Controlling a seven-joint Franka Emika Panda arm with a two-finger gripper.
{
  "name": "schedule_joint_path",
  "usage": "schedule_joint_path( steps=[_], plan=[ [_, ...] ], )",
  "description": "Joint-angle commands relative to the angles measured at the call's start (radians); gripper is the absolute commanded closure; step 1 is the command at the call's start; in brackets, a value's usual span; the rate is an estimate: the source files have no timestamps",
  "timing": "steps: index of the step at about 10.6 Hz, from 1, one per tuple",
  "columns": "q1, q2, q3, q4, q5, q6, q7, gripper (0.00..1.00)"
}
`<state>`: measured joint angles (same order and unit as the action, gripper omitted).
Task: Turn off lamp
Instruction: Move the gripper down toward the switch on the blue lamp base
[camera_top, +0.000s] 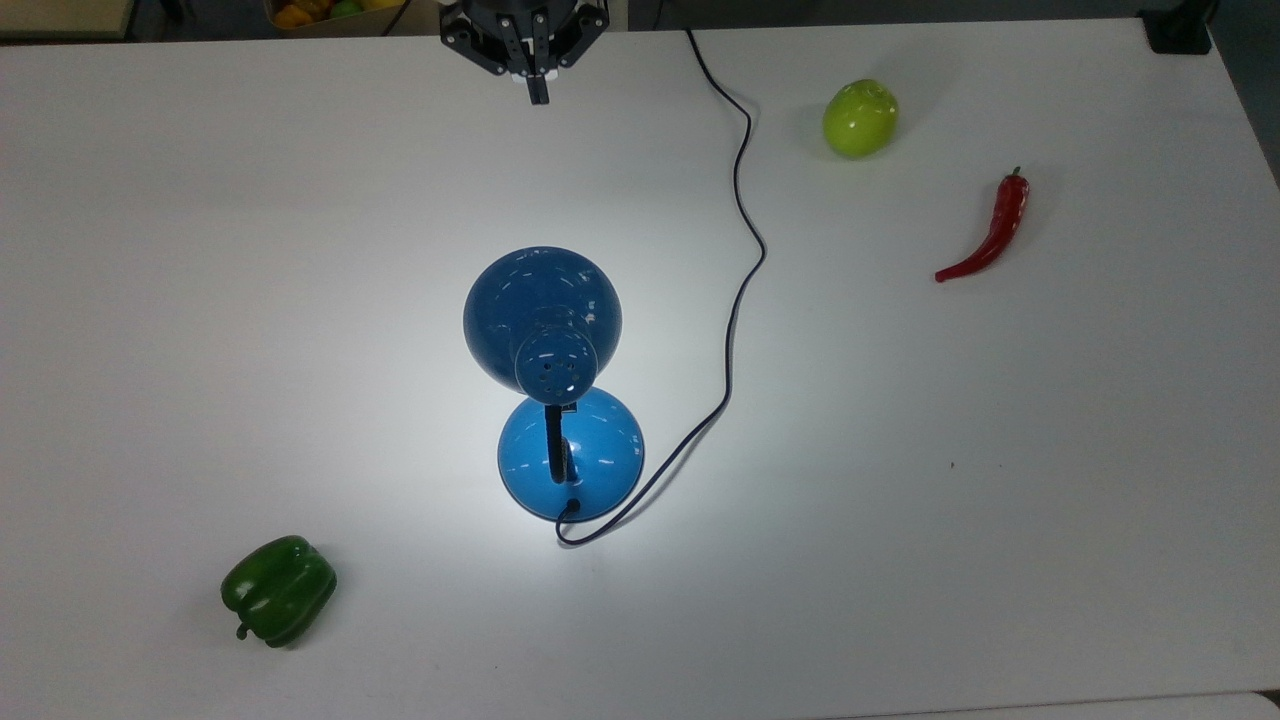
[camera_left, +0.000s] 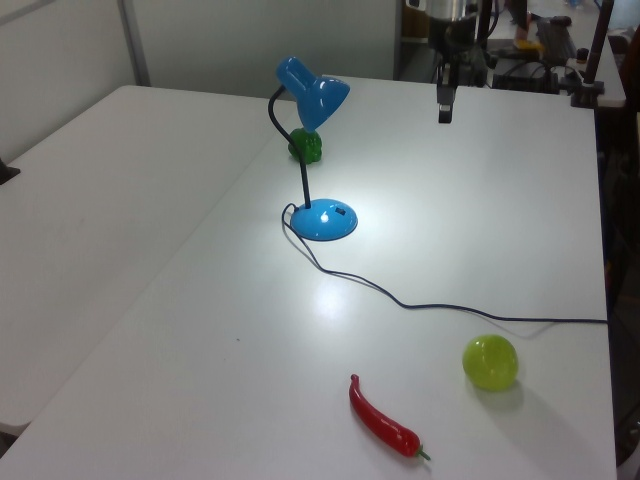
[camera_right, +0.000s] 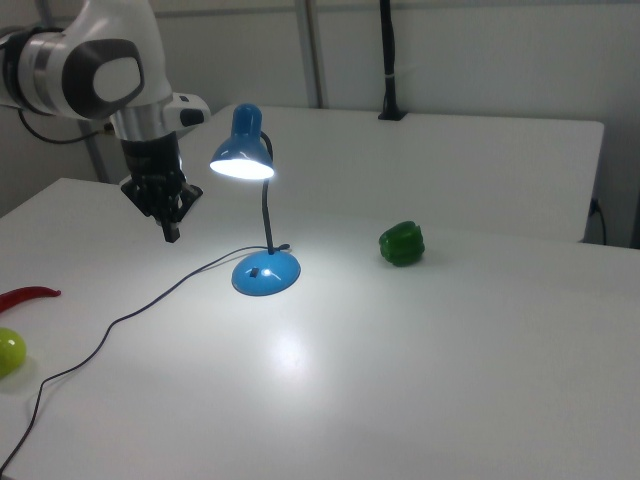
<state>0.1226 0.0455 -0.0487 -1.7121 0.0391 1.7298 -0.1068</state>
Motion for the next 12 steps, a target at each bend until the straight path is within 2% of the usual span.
schedule_joint_path(
  steps=[1,7,12],
  plan=[
    [0.009,0.001,-0.002,-0.101,-0.001,0.134,-0.007,1.00],
    [0.011,0.045,-0.002,-0.230,-0.002,0.426,0.024,1.00],
    [0.023,0.149,-0.002,-0.242,-0.001,0.672,0.025,1.00]
  ],
)
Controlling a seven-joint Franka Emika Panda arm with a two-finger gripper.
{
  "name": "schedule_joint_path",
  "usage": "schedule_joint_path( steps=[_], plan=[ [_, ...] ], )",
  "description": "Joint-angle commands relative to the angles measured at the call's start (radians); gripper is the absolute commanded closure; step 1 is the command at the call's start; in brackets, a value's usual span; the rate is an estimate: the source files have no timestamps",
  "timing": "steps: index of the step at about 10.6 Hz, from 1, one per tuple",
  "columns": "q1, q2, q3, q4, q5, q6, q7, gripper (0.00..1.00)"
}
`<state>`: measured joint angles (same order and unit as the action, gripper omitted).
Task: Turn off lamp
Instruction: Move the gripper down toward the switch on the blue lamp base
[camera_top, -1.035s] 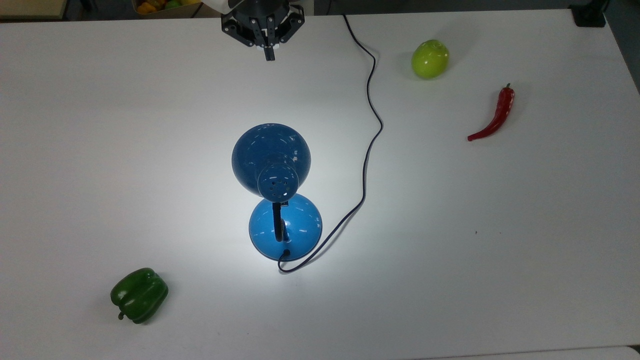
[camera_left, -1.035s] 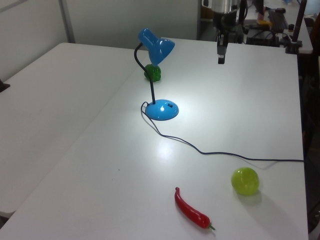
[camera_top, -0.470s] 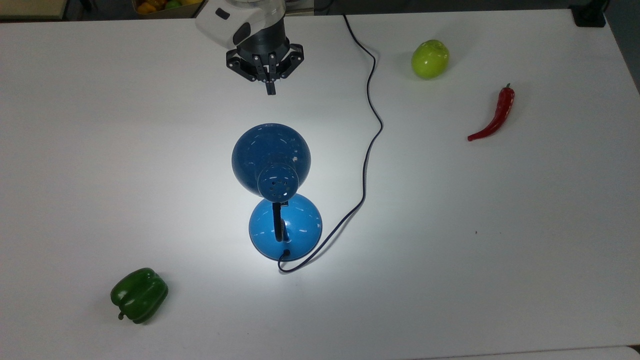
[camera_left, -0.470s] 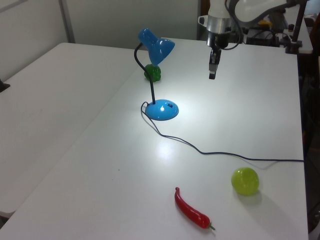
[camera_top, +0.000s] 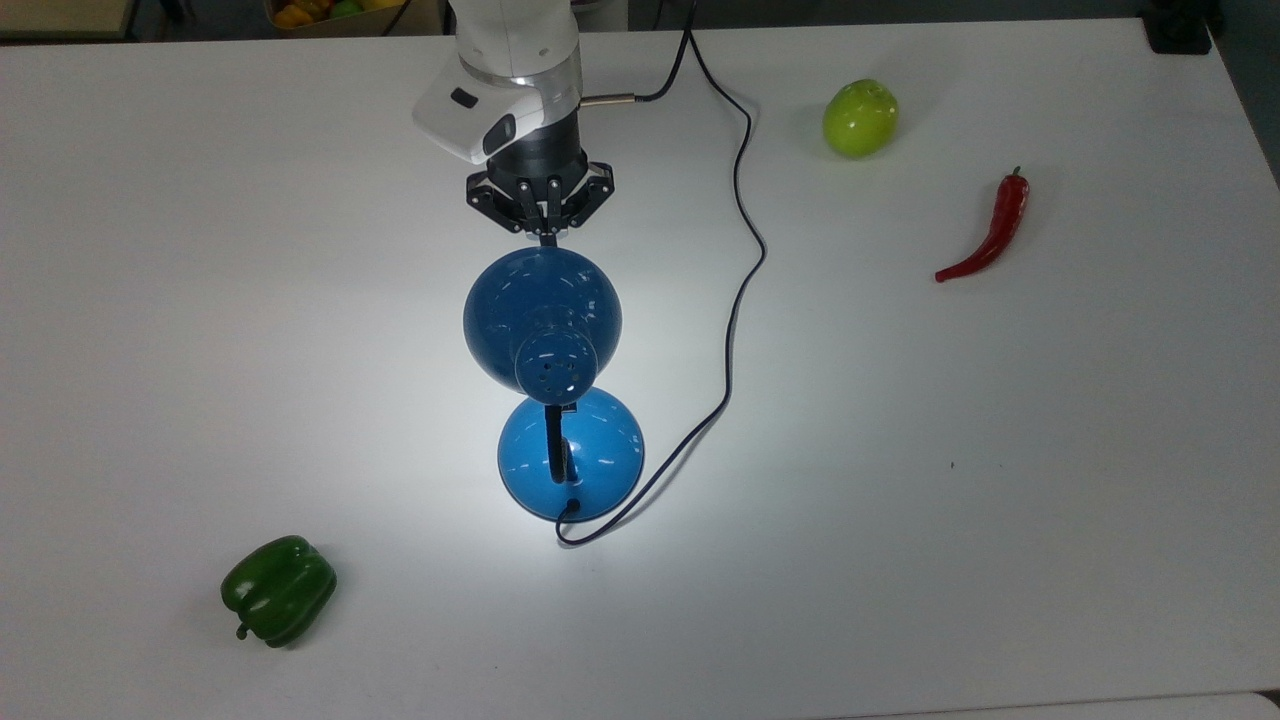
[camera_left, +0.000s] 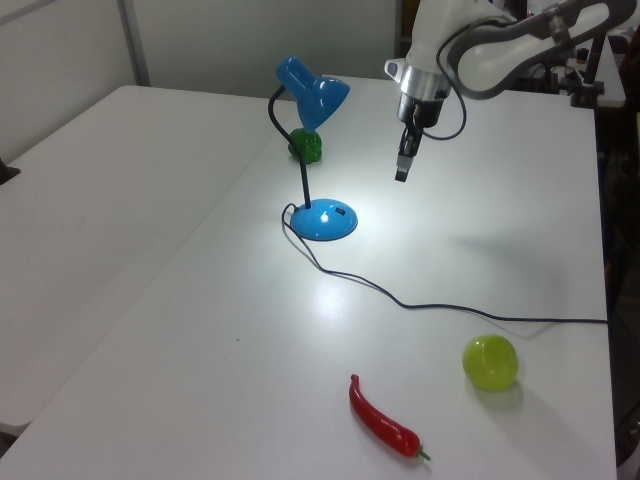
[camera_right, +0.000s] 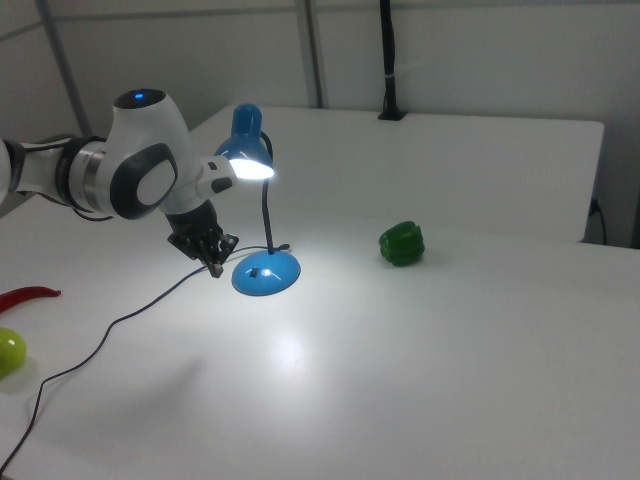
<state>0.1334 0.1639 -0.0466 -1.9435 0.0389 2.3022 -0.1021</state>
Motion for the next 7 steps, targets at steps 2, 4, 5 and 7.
schedule_joint_path(
  steps=[2,4,5,7],
  plan=[
    [0.011,0.071,-0.004,-0.009,-0.001,0.210,0.021,1.00],
    [0.008,0.112,-0.004,-0.009,0.001,0.322,0.021,1.00],
    [0.008,0.130,-0.004,-0.009,0.001,0.366,0.021,1.00],
    [0.006,0.170,-0.004,-0.003,0.001,0.443,0.019,1.00]
  ],
)
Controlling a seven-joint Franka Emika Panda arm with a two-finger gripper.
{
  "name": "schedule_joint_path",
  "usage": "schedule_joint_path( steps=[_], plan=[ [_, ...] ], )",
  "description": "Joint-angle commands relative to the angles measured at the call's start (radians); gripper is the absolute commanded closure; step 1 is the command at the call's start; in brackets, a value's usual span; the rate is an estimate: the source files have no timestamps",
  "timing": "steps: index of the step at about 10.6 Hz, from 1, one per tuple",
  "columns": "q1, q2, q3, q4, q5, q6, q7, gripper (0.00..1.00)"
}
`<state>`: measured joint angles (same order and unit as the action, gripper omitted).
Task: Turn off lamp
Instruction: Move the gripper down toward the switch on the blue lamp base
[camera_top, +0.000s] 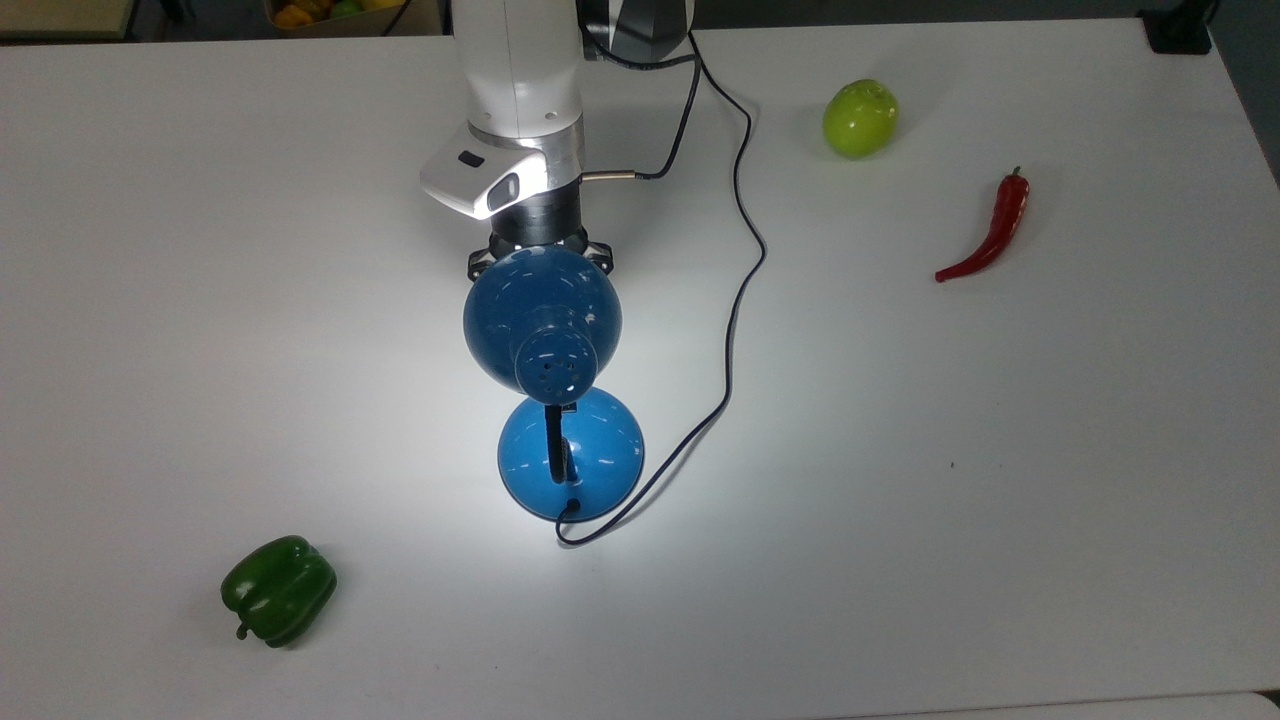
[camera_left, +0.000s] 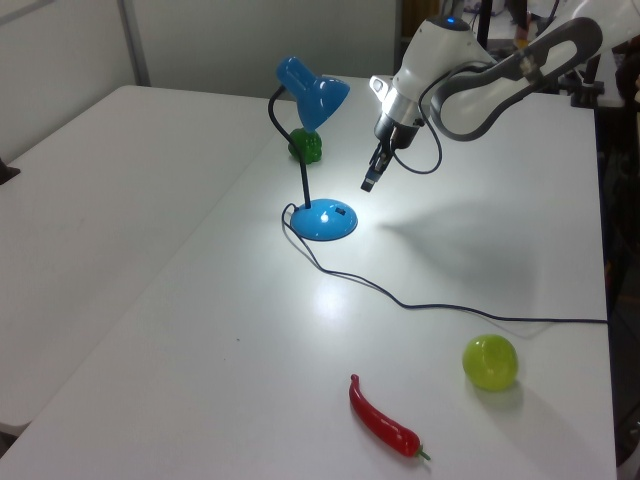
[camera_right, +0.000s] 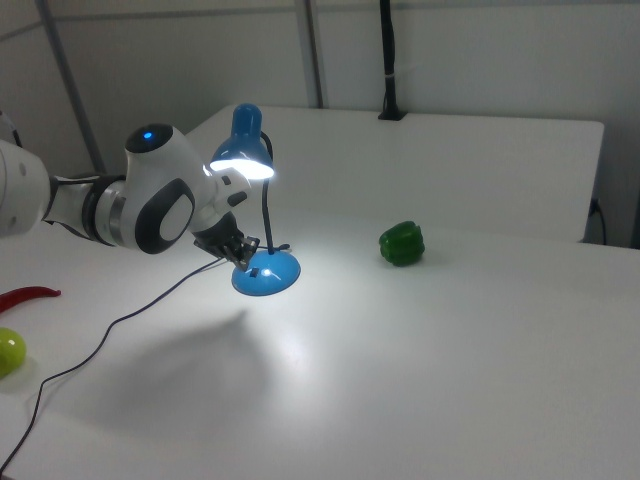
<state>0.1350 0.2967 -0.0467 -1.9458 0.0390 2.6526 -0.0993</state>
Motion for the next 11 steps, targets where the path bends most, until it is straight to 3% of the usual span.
schedule_joint_path(
  steps=[1,11],
  plan=[
    [0.005,0.054,-0.004,0.001,0.001,0.122,0.016,1.00],
    [0.009,0.145,-0.002,0.034,0.012,0.236,0.018,1.00]
  ],
)
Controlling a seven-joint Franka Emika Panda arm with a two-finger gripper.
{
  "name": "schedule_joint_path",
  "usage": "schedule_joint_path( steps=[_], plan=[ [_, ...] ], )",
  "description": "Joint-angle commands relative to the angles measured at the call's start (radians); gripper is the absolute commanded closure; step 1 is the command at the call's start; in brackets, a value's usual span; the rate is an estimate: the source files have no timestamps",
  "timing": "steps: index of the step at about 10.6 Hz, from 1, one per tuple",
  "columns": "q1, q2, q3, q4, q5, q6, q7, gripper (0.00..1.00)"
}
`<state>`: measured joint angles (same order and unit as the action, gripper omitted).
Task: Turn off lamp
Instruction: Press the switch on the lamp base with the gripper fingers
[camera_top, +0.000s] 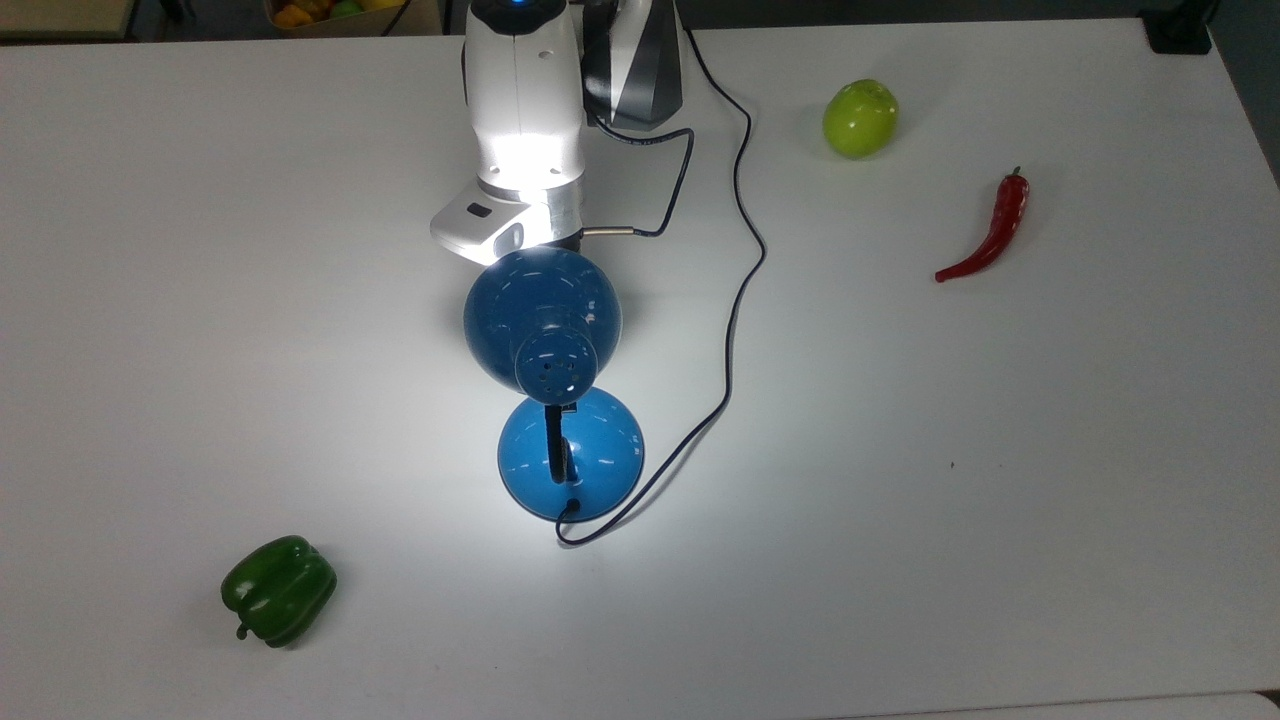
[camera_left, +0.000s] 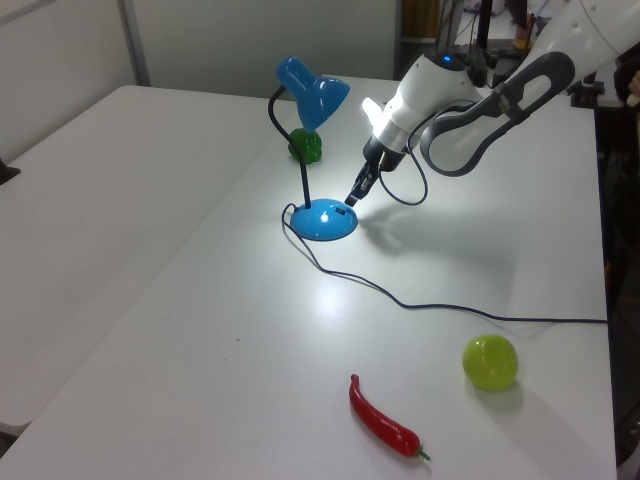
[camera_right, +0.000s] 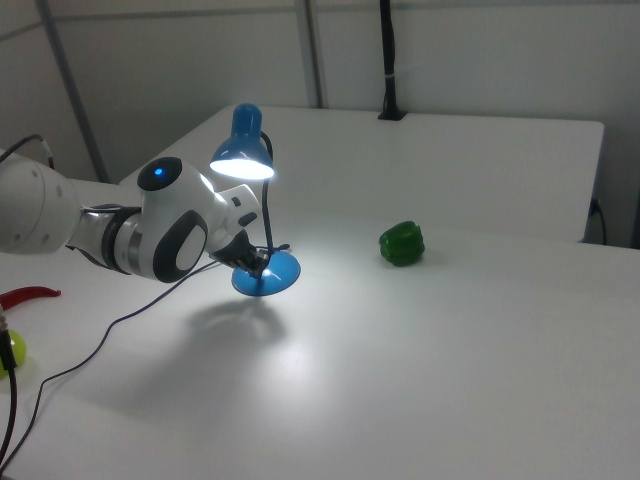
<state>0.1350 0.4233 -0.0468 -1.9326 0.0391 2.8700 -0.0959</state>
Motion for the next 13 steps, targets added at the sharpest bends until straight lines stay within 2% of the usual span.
schedule_joint_path(
  steps=[1,6,13],
  plan=[
    [0.009,0.018,-0.002,0.021,0.013,0.018,0.015,1.00],
    [0.008,0.018,0.021,0.034,0.018,0.017,0.027,1.00],
    [0.006,0.038,0.024,0.041,0.001,0.017,0.028,1.00]
  ],
)
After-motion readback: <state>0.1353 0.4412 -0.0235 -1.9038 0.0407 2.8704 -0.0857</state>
